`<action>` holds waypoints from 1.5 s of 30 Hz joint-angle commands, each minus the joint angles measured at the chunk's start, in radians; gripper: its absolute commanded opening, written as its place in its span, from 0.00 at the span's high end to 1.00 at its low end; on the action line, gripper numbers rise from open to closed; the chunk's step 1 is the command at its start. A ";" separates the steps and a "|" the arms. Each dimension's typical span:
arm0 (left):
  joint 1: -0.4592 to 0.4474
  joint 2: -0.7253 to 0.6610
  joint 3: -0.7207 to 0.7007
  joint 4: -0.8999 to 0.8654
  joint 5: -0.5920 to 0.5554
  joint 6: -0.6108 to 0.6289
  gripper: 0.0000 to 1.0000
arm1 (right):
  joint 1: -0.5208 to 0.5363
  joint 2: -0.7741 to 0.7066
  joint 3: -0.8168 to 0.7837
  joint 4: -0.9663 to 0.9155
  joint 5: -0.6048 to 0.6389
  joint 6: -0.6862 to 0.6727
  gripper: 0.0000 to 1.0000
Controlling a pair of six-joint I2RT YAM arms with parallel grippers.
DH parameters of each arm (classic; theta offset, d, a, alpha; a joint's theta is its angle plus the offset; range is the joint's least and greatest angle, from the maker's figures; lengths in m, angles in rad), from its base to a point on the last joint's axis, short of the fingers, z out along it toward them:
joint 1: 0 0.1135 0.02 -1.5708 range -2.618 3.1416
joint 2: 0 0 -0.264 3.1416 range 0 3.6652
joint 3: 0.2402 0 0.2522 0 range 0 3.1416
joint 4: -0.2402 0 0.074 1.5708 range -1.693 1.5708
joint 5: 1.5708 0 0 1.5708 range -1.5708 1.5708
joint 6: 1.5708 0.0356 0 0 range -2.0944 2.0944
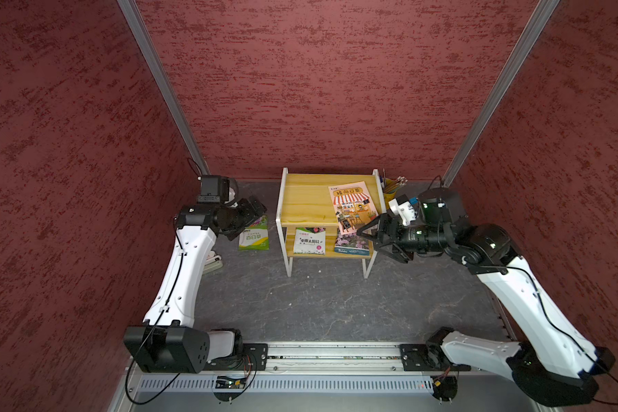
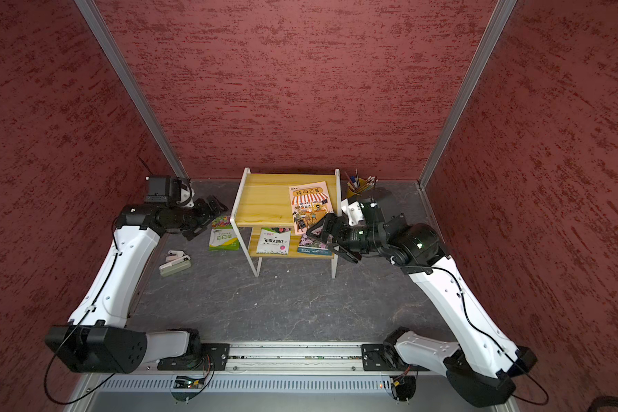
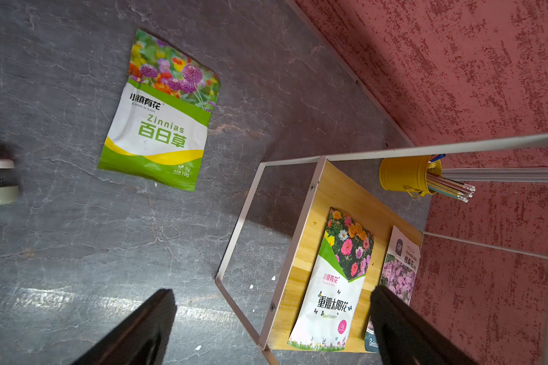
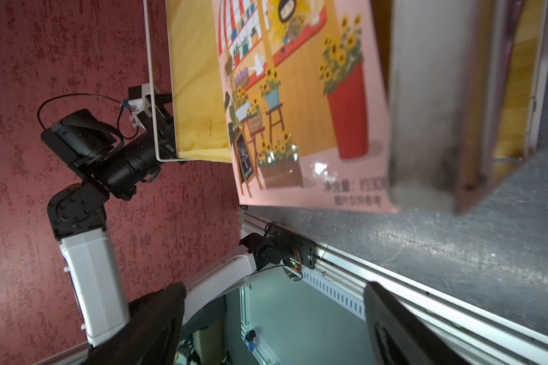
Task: Take the seed bag off the shelf
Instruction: Pick up the seed packet from the shelf.
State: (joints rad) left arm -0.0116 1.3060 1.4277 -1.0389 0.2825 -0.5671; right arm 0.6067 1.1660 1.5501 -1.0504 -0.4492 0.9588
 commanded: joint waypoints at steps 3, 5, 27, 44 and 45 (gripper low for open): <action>-0.005 -0.031 -0.016 0.016 -0.004 0.007 0.00 | 0.022 0.026 -0.012 0.155 0.113 0.044 0.09; -0.004 -0.030 -0.020 0.016 -0.005 0.011 0.00 | 0.035 0.045 -0.012 0.176 0.148 0.056 0.09; 0.004 -0.007 -0.067 0.043 0.028 0.030 0.00 | 0.099 0.077 -0.049 0.392 0.259 0.140 0.23; 0.005 -0.008 -0.094 0.053 0.035 0.020 0.00 | 0.107 0.072 -0.050 0.460 0.282 0.166 0.33; 0.005 -0.007 -0.095 0.053 0.037 0.019 0.00 | 0.107 0.073 -0.050 0.465 0.280 0.168 0.34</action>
State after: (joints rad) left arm -0.0105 1.2980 1.3369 -1.0088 0.3111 -0.5598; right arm 0.7132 1.2514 1.5021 -0.6991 -0.2348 1.1297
